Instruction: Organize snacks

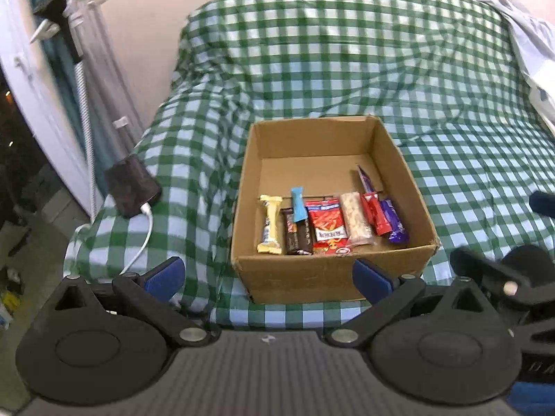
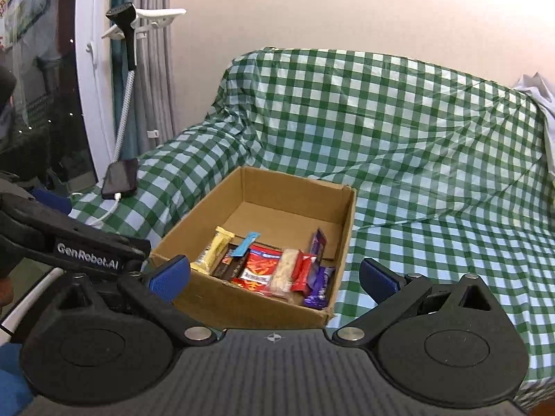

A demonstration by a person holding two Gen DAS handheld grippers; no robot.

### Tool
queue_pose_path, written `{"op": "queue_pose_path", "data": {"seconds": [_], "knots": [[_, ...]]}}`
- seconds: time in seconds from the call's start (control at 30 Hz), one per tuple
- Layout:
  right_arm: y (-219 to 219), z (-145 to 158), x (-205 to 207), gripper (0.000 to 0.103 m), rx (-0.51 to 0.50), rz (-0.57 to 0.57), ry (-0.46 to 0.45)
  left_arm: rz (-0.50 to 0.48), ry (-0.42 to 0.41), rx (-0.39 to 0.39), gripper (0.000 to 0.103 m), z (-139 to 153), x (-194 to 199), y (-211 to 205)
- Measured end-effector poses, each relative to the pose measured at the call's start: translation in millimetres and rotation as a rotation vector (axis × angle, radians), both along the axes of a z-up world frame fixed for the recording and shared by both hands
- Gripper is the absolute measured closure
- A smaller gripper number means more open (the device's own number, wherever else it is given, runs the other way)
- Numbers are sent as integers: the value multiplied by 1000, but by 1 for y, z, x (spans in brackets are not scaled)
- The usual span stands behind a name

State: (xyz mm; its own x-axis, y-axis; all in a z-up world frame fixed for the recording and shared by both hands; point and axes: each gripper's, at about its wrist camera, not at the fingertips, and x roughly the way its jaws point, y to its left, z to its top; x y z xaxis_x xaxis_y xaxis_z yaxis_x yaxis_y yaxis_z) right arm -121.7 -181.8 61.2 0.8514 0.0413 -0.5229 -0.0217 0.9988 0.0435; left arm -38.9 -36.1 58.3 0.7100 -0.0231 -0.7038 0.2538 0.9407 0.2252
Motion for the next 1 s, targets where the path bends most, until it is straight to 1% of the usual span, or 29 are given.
{"op": "queue_pose_path", "data": {"seconds": [0.07, 0.1, 0.2, 0.27, 0.37, 0.43, 0.53, 0.7, 0.8, 0.93, 1.0], "knots": [[-2, 3, 3, 0, 13, -16, -2, -9, -24, 13, 0, 0, 5, -2], [-2, 5, 4, 0, 13, -24, -3, -11, -22, 18, 0, -1, 8, -4], [-2, 7, 4, 0, -5, -24, 1, 0, 28, -6, 0, -5, 17, -4], [-5, 5, 4, 0, 3, -35, 14, -16, 52, -13, 0, -10, 19, -4], [-5, -4, 9, 0, 15, -38, 39, 5, 59, 32, 0, -16, 26, -8], [-5, -7, 15, 0, -3, -3, 53, 25, 56, 15, 0, -14, 29, -7], [-10, -6, 29, 0, -10, 23, 59, 43, 89, -1, 0, -15, 37, -4], [-9, -15, 51, 0, 49, 20, 112, 61, 106, 17, 0, -26, 51, 2], [-2, -21, 57, 0, 26, 33, 117, 47, 121, 38, 0, -31, 63, 1], [-3, -21, 64, 0, 52, 5, 131, 39, 99, 49, 0, -35, 72, 1], [-3, -23, 64, 0, 31, 11, 137, 52, 127, 40, 0, -40, 77, 0]]}}
